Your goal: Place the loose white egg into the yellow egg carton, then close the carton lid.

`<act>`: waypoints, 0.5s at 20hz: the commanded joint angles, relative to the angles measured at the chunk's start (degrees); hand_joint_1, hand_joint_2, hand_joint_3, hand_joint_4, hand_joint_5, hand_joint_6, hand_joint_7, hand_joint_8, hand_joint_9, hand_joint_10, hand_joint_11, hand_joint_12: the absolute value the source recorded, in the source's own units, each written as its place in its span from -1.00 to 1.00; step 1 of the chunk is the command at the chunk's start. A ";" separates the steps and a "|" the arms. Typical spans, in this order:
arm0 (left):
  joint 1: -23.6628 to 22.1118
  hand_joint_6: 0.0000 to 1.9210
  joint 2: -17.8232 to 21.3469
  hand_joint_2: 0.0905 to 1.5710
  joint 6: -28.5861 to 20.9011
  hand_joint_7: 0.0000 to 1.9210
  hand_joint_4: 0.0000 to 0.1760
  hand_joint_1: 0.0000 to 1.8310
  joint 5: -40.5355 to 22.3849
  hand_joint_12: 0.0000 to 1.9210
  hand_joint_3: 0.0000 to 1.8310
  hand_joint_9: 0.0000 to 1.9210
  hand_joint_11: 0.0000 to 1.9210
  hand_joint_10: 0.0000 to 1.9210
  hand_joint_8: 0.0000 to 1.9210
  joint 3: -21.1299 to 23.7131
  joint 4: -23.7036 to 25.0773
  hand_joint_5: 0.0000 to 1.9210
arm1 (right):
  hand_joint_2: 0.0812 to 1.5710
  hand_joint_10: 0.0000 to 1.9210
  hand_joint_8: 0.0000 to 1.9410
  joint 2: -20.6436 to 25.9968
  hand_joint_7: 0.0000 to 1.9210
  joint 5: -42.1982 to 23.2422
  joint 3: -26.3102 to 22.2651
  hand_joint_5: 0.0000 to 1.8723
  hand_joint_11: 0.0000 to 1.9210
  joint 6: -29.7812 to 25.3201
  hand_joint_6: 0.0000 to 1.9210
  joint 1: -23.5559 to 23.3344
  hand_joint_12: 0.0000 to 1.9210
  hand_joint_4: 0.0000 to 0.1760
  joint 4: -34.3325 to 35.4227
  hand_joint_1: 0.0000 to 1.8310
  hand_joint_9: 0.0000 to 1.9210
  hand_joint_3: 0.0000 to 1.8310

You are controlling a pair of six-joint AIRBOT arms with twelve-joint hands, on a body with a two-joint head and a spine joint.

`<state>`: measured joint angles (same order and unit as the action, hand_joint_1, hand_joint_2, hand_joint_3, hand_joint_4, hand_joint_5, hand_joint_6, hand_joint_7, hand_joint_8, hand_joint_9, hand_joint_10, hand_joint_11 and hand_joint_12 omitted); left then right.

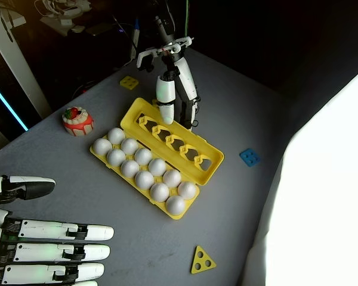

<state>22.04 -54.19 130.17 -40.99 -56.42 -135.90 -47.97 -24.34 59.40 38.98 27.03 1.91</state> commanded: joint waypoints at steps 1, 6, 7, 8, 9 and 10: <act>-1.74 -0.99 -0.44 0.68 0.98 -0.39 -0.75 -0.50 1.87 0.43 -1.00 -0.51 -1.00 -0.88 -0.99 -0.24 1.89 -0.49 | 0.42 -0.75 -1.00 0.52 -0.83 -7.27 0.11 -0.89 -1.00 -0.47 -0.99 -0.86 -0.43 -1.00 0.56 -0.57 -0.94 -1.00; -8.64 -0.98 -0.72 0.68 6.49 -0.37 -0.69 -0.50 0.11 0.42 -1.00 -0.49 -1.00 -0.87 -0.98 1.91 1.66 -0.45 | 0.43 -0.74 -1.00 0.52 -0.84 -7.39 0.11 -0.89 -1.00 -0.47 -0.99 -0.86 -0.46 -1.00 0.56 -0.58 -0.96 -1.00; -9.62 -0.98 -0.71 0.69 7.20 -0.38 -0.69 -0.53 -0.24 0.40 -1.00 -0.50 -1.00 -0.88 -0.98 2.73 1.65 -0.45 | 0.43 -0.74 -1.00 0.52 -0.84 -7.39 0.11 -0.89 -1.00 -0.49 -0.99 -0.86 -0.44 -1.00 0.56 -0.58 -0.96 -1.00; -10.69 -0.98 -0.71 0.69 7.92 -0.38 -0.74 -0.51 -0.66 0.39 -1.00 -0.50 -1.00 -0.88 -0.99 3.87 1.64 -0.45 | 0.43 -0.74 -1.00 0.53 -0.86 -7.39 0.11 -0.90 -1.00 -0.49 -0.99 -0.85 -0.44 -1.00 0.57 -0.58 -0.97 -1.00; -11.08 -0.97 -0.71 0.68 8.24 -0.37 -0.85 -0.47 -0.86 0.41 -1.00 -0.49 -1.00 -0.87 -0.98 4.77 1.55 -0.43 | 0.43 -0.74 -1.00 0.53 -0.85 -7.39 0.11 -0.89 -1.00 -0.56 -0.99 -0.85 -0.38 -1.00 0.57 -0.58 -0.97 -1.00; -11.21 -0.97 -0.72 0.68 8.29 -0.38 -0.85 -0.47 -0.87 0.40 -1.00 -0.50 -1.00 -0.87 -0.99 5.73 1.53 -0.43 | 0.42 -0.73 -1.00 0.53 -0.85 -7.39 0.11 -0.88 -1.00 -0.71 -0.99 -0.88 -0.34 -1.00 0.57 -0.57 -0.96 -1.00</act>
<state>11.55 -54.83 138.45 -43.53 -50.37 -135.74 -47.94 -24.60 59.40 38.76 27.03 1.93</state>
